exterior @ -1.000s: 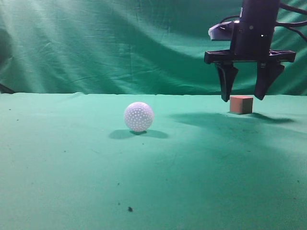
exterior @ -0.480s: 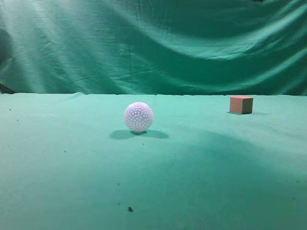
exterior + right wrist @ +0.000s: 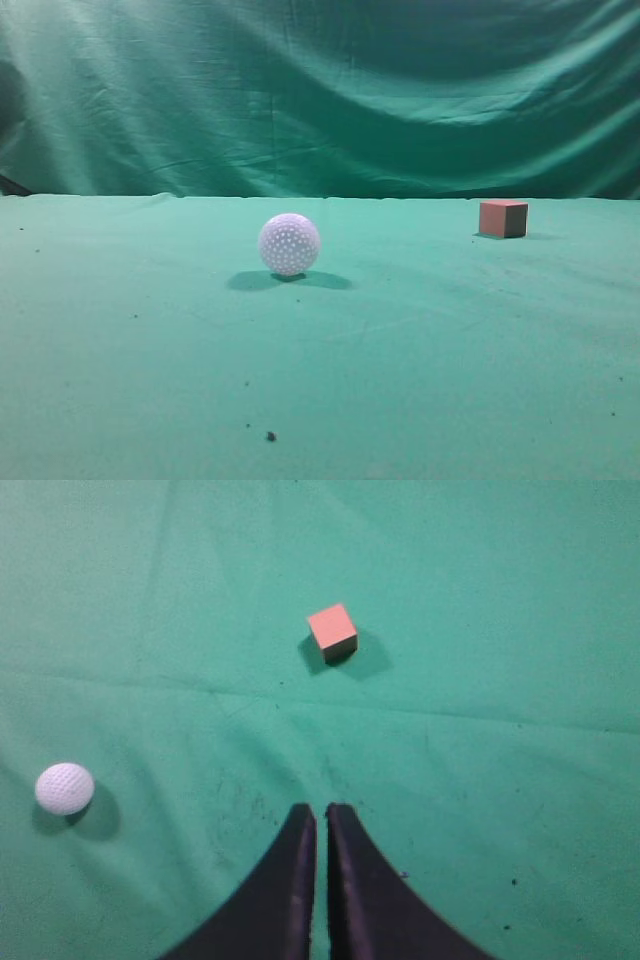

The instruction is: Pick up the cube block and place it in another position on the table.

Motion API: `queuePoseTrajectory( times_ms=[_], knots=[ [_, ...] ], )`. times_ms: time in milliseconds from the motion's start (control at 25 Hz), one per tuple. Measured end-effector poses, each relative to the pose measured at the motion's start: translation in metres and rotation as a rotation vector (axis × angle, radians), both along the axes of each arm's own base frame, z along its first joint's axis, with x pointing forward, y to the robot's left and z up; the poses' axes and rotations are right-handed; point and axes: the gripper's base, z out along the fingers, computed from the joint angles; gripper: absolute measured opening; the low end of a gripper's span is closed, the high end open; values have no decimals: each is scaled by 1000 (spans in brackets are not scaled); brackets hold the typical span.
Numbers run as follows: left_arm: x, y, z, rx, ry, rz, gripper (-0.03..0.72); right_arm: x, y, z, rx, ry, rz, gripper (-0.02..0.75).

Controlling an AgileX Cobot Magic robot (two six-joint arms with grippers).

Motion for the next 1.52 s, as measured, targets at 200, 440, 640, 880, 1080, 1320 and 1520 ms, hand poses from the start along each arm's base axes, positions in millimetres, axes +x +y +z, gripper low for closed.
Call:
queuePoseTrajectory(
  times_ms=[200, 440, 640, 880, 1080, 1320, 1520],
  knots=[
    [0, 0, 0, 0, 0, 0, 262, -51, -14, -14, 52, -49, 4, 0],
    [0, 0, 0, 0, 0, 0, 262, -95, -30, -12, 25, -33, 15, 0],
    [0, 0, 0, 0, 0, 0, 262, -99, -36, -15, -45, -77, 25, 0],
    [0, 0, 0, 0, 0, 0, 262, -103, -49, -51, -100, -250, -24, 0],
    [0, 0, 0, 0, 0, 0, 262, -125, -65, -102, -78, -503, -180, 0],
    [0, 0, 0, 0, 0, 0, 262, -142, -70, -167, -70, -554, -259, 0],
    [0, 0, 0, 0, 0, 0, 262, -146, -69, -200, -56, -533, -265, 0]
  ],
)
